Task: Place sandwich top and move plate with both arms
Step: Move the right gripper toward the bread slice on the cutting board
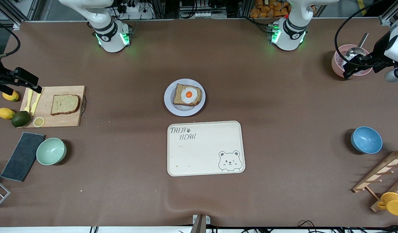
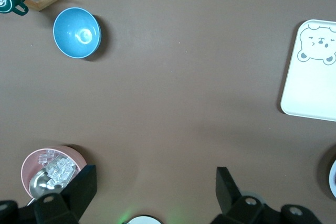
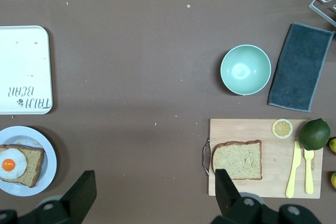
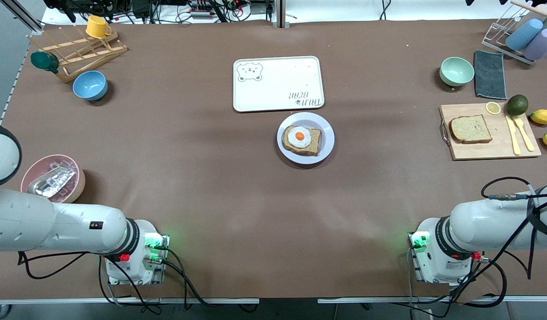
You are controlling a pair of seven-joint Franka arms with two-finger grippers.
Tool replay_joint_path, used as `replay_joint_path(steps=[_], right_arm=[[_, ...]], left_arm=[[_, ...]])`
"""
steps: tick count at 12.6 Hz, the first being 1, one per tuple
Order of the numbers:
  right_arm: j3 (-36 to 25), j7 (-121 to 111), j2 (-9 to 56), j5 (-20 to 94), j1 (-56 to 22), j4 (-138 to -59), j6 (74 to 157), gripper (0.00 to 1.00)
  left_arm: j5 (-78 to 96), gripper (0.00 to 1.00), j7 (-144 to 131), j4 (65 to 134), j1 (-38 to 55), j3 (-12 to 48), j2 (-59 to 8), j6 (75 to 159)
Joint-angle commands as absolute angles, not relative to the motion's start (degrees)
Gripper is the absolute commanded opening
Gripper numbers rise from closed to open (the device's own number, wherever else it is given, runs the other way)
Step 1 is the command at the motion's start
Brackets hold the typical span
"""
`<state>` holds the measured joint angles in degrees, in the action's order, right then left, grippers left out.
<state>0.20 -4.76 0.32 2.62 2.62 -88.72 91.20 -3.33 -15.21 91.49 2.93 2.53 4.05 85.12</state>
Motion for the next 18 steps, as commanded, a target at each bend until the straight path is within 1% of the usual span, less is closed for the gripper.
replay_joint_path(steps=[1,3,5,9,13,15,16,18], right_arm=[[0.35,-4.48,0.44,1.58,2.81,-88.86,90.97,1.00],[0.18,-4.57,0.88,1.58,3.77,-89.82,90.79,1.00],[0.18,-8.15,1.92,1.58,6.31,-90.88,91.49,1.00],[0.09,-9.32,6.23,2.02,11.67,-91.66,91.93,1.00],[0.18,-18.08,12.20,2.20,18.88,-92.46,95.79,1.00],[0.18,-20.90,14.84,2.28,21.52,-93.42,98.34,1.00],[0.18,-22.92,15.98,2.29,22.75,-95.25,100.61,1.00],[0.18,-24.61,16.26,2.46,23.55,-101.57,107.63,1.00]], left_arm=[[-3.34,1.00,-14.68,89.22,2.64,2.11,3.60,82.88],[-3.34,1.00,-14.68,89.21,2.64,1.93,3.60,82.79],[-3.25,1.00,-14.41,89.30,2.64,1.93,3.60,82.79],[-3.16,1.00,-14.59,89.21,2.90,2.02,3.34,82.88],[-3.16,1.00,-14.50,89.21,2.72,1.93,3.25,82.88],[-3.25,1.00,-14.41,89.21,2.64,1.93,3.34,82.79],[-3.25,1.00,-14.33,89.21,2.11,1.93,3.34,82.79],[-3.08,1.00,-14.33,89.21,1.85,1.93,3.43,82.79]])
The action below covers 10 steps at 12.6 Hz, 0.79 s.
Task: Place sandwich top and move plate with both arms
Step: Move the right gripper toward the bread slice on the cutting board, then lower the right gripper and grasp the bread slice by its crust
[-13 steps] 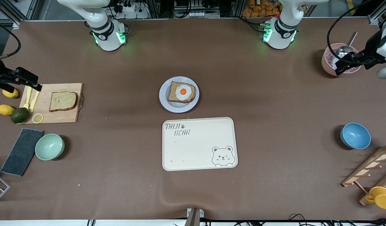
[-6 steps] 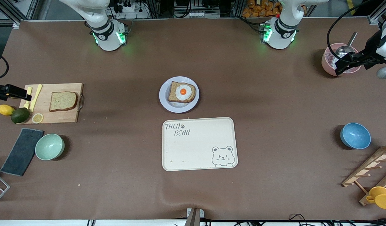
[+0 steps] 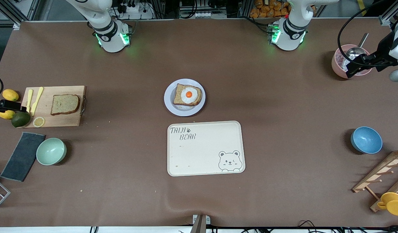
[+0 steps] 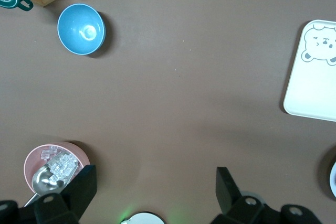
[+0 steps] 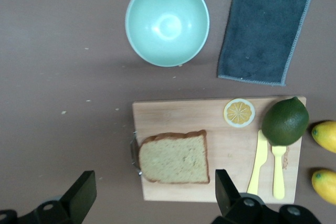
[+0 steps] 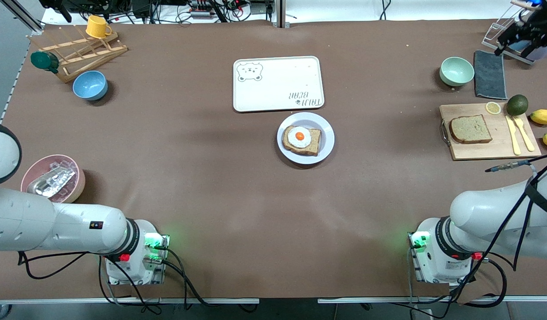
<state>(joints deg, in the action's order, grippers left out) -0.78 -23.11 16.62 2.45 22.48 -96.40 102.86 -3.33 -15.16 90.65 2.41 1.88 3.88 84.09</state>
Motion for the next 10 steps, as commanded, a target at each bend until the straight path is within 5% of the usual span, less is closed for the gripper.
replay_joint_path(steps=[1,10], right_arm=[[0.18,-24.78,16.43,2.46,24.25,-103.95,110.28,1.00],[0.26,-43.58,28.64,7.82,30.41,-105.21,117.76,0.93]], left_arm=[[-3.08,1.00,-14.33,89.21,1.85,1.93,3.43,82.88],[-2.72,1.00,-14.15,89.12,1.67,1.93,3.34,82.88]])
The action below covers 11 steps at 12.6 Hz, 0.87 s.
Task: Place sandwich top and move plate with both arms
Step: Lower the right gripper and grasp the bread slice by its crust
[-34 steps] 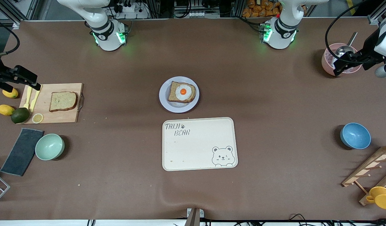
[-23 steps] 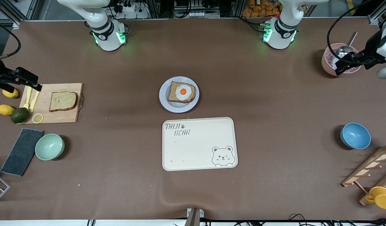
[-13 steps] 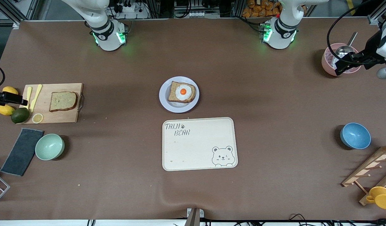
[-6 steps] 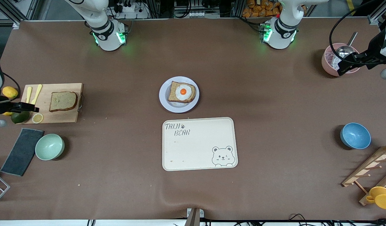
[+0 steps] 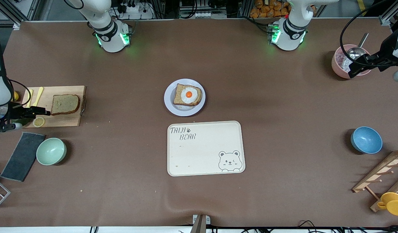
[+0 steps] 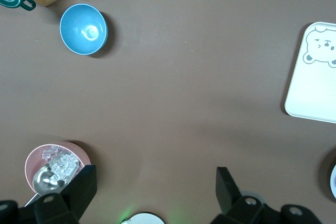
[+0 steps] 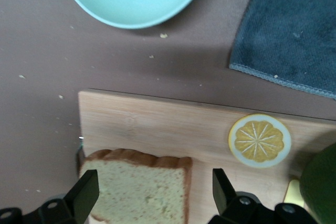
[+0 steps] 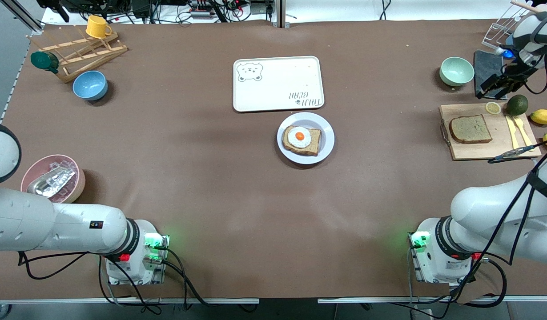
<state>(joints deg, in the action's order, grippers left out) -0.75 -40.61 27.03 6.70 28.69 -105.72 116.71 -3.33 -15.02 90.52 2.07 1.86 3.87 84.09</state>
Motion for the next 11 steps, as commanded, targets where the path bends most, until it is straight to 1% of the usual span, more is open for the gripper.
replay_joint_path(steps=[1,2,3,5,6,7,8,11], right_arm=[[0.35,-44.46,29.96,7.82,31.28,-105.21,118.38,0.90],[0.44,-46.56,31.28,9.13,32.07,-105.21,119.00,0.90],[0.35,-50.15,32.25,12.36,32.60,-105.21,119.26,0.86],[0.26,-53.00,33.05,13.71,32.78,-105.38,120.85,0.70],[0.26,-53.00,32.96,13.71,32.78,-105.64,120.85,0.64],[0.26,-53.00,32.96,13.71,32.87,-105.73,120.41,0.61],[0.26,-53.00,32.96,13.71,33.13,-105.82,120.32,0.55],[0.26,-53.09,31.64,13.80,33.57,-107.84,119.27,0.54]], left_arm=[[-2.81,1.00,-14.15,89.12,1.58,1.85,3.34,82.88],[-2.81,1.00,-14.15,89.12,1.32,1.76,3.34,82.88],[-2.73,1.00,-13.54,89.12,1.32,1.67,3.34,82.97],[-2.64,1.00,-12.22,89.12,1.14,0.88,3.25,83.14],[-2.55,1.00,-12.22,89.12,1.06,0.79,3.25,83.32],[-2.55,1.00,-12.22,89.12,1.14,0.79,2.64,83.32],[-2.55,1.00,-12.22,89.12,1.06,0.79,2.46,83.32],[0.77,1.00,-12.22,89.21,-0.52,0.70,0.89,84.55]])
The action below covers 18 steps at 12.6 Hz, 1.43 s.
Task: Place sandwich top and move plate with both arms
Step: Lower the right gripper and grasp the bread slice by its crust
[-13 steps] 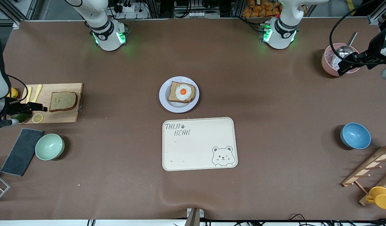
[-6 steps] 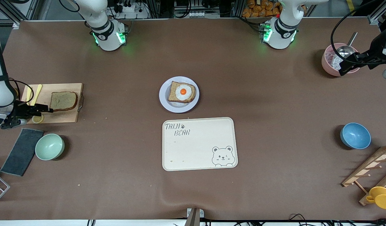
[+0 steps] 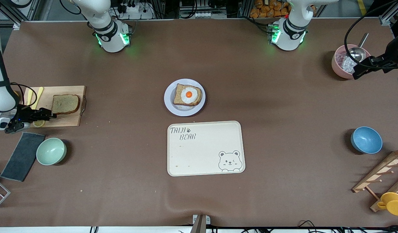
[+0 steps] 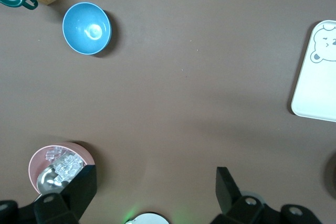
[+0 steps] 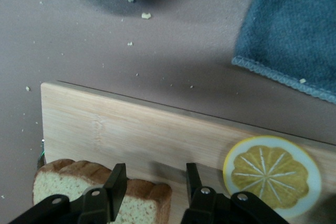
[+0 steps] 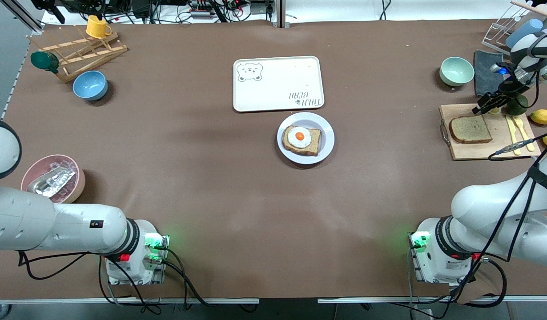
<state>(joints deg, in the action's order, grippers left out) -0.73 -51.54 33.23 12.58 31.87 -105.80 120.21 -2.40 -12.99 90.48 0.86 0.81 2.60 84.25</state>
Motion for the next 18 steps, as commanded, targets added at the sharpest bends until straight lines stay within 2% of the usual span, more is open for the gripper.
replay_joint_path(steps=[1,5,6,7,8,13,14,15,16,18], right_arm=[[0.26,-53.09,31.38,13.71,33.75,-107.84,118.83,0.54],[0.18,-53.09,30.23,13.71,34.45,-107.84,116.11,0.54],[0.18,-53.17,30.50,13.71,34.63,-107.84,116.19,0.49],[0.18,-53.26,30.59,13.71,34.63,-108.02,116.37,0.40],[0.18,-53.44,30.67,13.71,34.80,-108.37,116.72,0.39],[0.18,-53.44,31.02,13.71,34.89,-109.25,118.29,0.41],[0.18,-53.61,31.11,13.71,34.89,-109.68,119.00,0.34],[0.26,-54.83,31.03,13.71,34.98,-110.04,119.35,0.20],[0.26,-55.97,31.03,13.80,35.07,-110.04,119.36,0.00],[0.26,-56.07,30.94,13.80,35.07,-109.78,119.27,0.00]], left_arm=[[2.18,1.00,-12.22,89.21,-1.31,0.70,0.36,84.55],[2.90,1.00,-12.22,89.56,-1.14,0.79,-1.05,84.90],[2.99,1.00,-12.22,89.73,-0.97,0.88,-1.58,85.16],[3.08,1.00,-12.22,89.56,-0.79,0.88,-1.67,85.51],[3.08,1.00,-12.22,89.73,-0.53,1.14,-1.84,85.78],[3.08,1.00,-12.22,89.91,-0.97,1.49,-2.55,85.78],[3.16,1.00,-12.22,89.91,-1.14,1.49,-2.64,85.78],[3.16,1.00,-12.22,89.91,-0.97,1.49,-2.90,85.78],[3.16,1.00,-12.22,90.09,-1.05,1.49,-2.90,85.78],[3.16,1.00,-12.22,90.26,-1.23,1.49,-2.90,85.78]])
